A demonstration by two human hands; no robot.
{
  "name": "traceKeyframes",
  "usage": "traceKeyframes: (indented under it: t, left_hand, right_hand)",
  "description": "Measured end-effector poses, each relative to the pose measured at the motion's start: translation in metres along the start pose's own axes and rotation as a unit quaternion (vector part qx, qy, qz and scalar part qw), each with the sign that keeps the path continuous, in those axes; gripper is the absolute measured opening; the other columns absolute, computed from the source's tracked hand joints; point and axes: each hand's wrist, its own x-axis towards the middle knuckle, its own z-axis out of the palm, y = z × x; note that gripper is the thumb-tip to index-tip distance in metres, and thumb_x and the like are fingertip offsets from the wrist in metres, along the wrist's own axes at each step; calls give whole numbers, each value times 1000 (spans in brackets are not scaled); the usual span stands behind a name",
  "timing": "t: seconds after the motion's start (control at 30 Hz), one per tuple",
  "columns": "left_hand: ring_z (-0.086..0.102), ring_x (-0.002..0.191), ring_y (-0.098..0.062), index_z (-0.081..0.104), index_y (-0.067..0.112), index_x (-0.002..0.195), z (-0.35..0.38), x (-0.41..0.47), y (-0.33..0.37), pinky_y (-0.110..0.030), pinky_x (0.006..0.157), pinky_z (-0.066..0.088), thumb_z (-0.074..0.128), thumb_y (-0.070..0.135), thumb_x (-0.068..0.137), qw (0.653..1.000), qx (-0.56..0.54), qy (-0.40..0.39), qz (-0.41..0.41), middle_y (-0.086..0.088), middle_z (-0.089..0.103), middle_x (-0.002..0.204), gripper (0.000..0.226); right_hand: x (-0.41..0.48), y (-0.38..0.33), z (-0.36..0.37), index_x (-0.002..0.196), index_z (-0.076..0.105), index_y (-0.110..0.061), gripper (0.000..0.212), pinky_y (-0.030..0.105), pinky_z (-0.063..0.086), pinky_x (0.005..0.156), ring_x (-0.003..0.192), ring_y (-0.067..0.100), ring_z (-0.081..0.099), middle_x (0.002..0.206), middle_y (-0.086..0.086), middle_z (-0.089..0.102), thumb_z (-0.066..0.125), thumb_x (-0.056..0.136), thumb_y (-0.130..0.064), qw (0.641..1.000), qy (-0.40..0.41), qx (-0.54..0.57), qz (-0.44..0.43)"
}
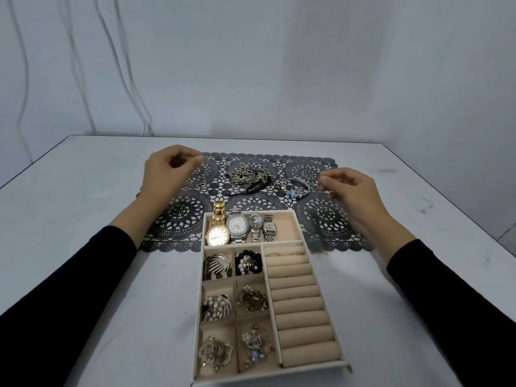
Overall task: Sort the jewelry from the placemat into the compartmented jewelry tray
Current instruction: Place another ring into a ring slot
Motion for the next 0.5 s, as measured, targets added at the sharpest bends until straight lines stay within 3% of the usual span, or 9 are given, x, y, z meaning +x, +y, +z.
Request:
traceKeyframes:
  t: [0.2, 0.33, 0.5]
  left_hand:
    - [61, 77, -8, 74, 26, 89, -1, -25, 24, -20, 73, 50, 77, 25, 83, 994, -101, 27, -5, 4, 69, 81, 7]
    - [58, 75, -4, 75, 18, 95, 0, -45, 41, -16, 70, 49, 76, 23, 83, 991, -132, 17, -20, 6, 67, 79, 12]
    - [60, 72, 4, 73, 19, 91, 6, -71, 67, -11, 70, 49, 75, 15, 84, 985, -171, -1, -19, 10, 68, 77, 8]
  right_hand:
    - [-29, -15, 2, 87, 75, -15, 11, 27, 48, 71, 81, 18, 59, 83, 5, 68, 77, 77, -13, 998, -14, 40, -38]
    - [-53, -24, 1, 85, 76, -17, 15, 25, 47, 73, 78, 17, 55, 79, 2, 67, 80, 71, -18, 996, -19, 63, -52]
    - [-82, -28, 1, 89, 75, -14, 11, 20, 46, 68, 70, 6, 57, 75, -6, 68, 77, 78, -13, 997, -24, 30, -70]
